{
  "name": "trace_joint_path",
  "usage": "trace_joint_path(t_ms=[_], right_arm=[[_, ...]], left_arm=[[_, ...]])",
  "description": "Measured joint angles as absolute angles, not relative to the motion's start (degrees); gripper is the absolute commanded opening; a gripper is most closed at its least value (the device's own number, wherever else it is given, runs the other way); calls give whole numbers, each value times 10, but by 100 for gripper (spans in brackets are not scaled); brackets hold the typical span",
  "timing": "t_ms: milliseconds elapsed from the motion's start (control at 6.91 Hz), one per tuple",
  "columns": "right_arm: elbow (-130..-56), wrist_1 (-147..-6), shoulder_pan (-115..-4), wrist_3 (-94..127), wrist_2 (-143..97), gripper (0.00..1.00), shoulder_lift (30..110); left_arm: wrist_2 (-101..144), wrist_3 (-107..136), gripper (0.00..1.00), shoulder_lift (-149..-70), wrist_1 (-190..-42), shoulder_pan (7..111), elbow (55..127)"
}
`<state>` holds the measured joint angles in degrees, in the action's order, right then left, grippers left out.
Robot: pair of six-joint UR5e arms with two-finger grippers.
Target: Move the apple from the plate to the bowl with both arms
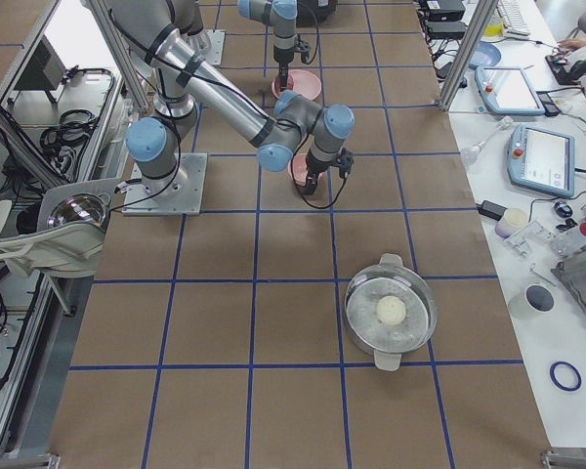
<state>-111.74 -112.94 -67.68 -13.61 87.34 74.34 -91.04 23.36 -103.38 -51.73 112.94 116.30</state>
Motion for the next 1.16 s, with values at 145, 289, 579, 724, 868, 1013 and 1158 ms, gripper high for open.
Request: trace_joint_path(t_ms=[145, 289, 579, 724, 868, 1013, 1158], right_arm=[[-1120, -1132, -677, -136, 863, 37, 733], [-1125, -1133, -677, -136, 860, 6, 725], [-1128, -1129, -677, -141, 862, 0, 722], [-1126, -1116, -677, -140, 861, 0, 726], [-1117, -1093, -681, -138, 859, 0, 732], [-1102, -1065, -693, -135, 847, 0, 743], [-1089, -1044, -719, -121, 822, 0, 751]], left_arm=[[-910, 233, 0, -1029, -522, 1123, 1139], [-908, 234, 0, -1027, -545, 1114, 1103], [-906, 233, 0, -1028, -617, 1099, 1025], [-906, 233, 0, -1029, -643, 1093, 998], [-905, 233, 0, -1030, -654, 1088, 984], [-905, 233, 0, -1030, -659, 1084, 978], [-905, 233, 0, -1030, -660, 1080, 977]])
